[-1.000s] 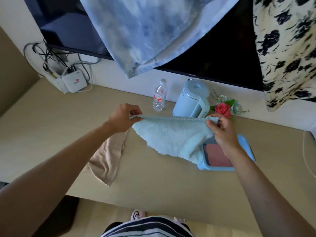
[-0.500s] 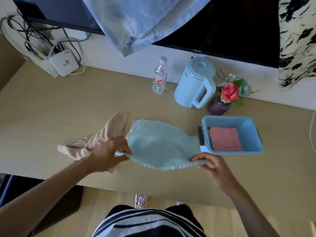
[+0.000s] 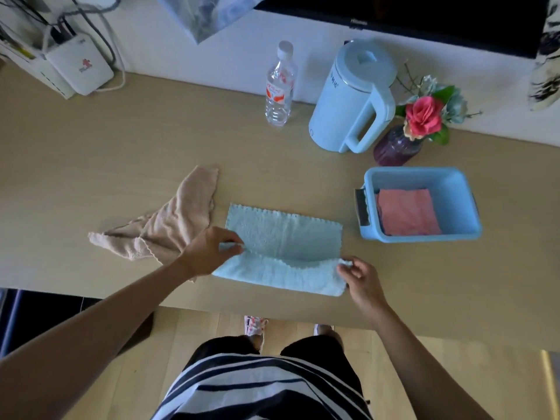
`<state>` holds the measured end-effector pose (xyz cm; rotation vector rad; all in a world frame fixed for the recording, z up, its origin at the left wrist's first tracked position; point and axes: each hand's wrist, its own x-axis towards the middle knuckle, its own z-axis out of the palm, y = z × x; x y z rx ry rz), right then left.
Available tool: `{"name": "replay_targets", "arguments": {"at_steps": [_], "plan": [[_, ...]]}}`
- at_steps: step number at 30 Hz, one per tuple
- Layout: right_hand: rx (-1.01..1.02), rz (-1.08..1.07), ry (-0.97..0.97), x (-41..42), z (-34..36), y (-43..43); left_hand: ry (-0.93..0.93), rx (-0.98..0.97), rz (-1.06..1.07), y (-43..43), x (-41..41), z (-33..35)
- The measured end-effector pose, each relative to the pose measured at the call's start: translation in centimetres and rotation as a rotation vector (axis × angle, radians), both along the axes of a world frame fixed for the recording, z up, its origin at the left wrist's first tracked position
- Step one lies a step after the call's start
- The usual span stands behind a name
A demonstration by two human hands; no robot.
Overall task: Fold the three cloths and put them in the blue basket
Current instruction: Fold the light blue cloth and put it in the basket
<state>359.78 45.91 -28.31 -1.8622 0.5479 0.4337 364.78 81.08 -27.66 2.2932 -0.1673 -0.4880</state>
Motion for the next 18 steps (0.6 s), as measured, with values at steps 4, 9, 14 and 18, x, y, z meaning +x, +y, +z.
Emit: {"name": "replay_targets", "arguments": {"at_steps": [4, 9, 14, 18], "plan": [[-0.026, -0.095, -0.035, 1.9, -0.9, 0.5, 0.018, -0.02, 0.156, -1.5, 2.6, -0.3], [-0.064, -0.186, -0.049, 4.2, -1.9, 1.8, 0.004, 0.022, 0.252, -2.2, 4.8, -1.2], [-0.151, -0.242, -0.14, 6.3, -3.1, 3.7, 0.006, 0.085, 0.272, -2.5, 6.4, -2.2], [-0.252, -0.257, -0.16, 7.3, -5.1, 3.8, -0.021, 0.108, 0.29, -2.7, 7.3, -2.9]]}}
